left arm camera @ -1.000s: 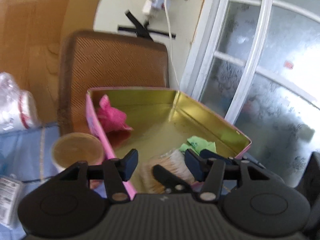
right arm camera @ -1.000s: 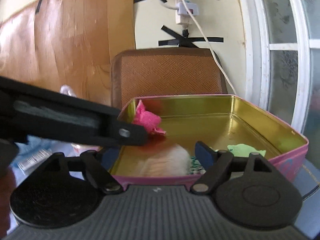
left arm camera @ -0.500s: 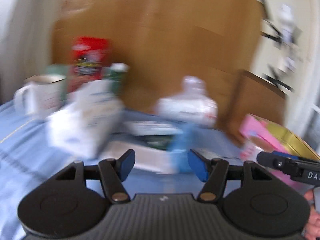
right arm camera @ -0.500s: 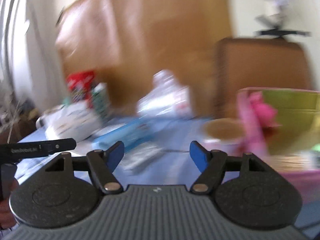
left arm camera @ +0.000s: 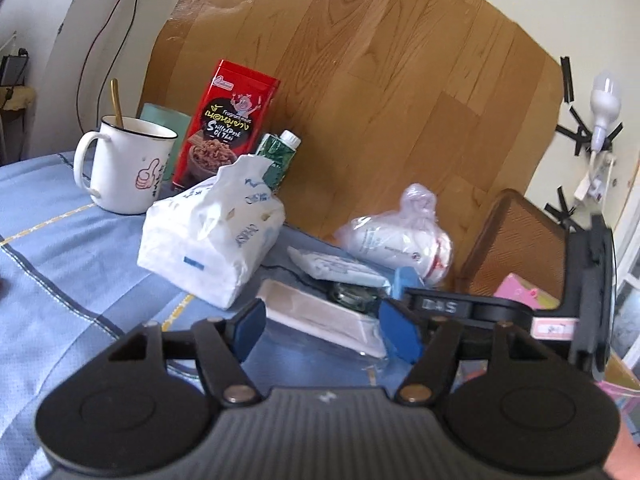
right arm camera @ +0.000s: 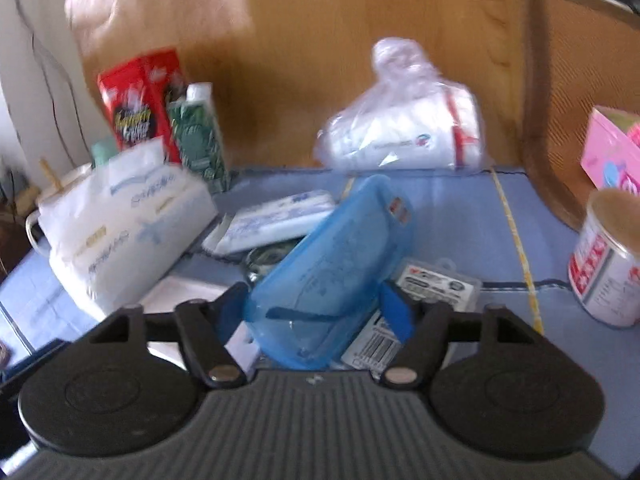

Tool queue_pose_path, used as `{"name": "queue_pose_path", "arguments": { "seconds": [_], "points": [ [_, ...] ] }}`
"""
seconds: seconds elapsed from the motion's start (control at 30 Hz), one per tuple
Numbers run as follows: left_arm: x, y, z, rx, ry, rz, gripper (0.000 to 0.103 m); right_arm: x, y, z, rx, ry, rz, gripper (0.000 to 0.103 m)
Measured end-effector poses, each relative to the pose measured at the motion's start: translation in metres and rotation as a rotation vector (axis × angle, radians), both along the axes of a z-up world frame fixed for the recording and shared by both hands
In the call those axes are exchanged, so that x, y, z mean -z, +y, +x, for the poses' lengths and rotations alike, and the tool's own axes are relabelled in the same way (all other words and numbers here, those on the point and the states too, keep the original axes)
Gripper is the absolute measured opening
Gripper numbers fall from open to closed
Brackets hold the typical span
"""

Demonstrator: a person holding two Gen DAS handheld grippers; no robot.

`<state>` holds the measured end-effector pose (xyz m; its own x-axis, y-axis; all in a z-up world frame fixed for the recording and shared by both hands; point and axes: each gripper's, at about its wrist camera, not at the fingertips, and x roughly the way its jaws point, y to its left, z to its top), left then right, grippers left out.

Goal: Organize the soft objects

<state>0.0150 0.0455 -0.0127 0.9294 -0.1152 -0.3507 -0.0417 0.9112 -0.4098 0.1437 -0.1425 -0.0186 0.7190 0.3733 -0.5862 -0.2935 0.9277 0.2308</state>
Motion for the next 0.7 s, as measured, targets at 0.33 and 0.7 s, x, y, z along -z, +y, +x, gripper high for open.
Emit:
{"name": "queue_pose_path", "arguments": {
  "seconds": [0.33, 0.7],
  "points": [
    [0.002, 0.003, 0.002, 0.001, 0.006, -0.027, 0.066, -0.010, -0.074, -0.037, -0.020, 0.094, 0.183, 0.044],
    [0.003, -0.009, 0.010, 0.092, 0.053, -0.005, 0.070, -0.007, -0.176, -0.146, -0.205, 0.150, 0.269, 0.040]
  ]
}}
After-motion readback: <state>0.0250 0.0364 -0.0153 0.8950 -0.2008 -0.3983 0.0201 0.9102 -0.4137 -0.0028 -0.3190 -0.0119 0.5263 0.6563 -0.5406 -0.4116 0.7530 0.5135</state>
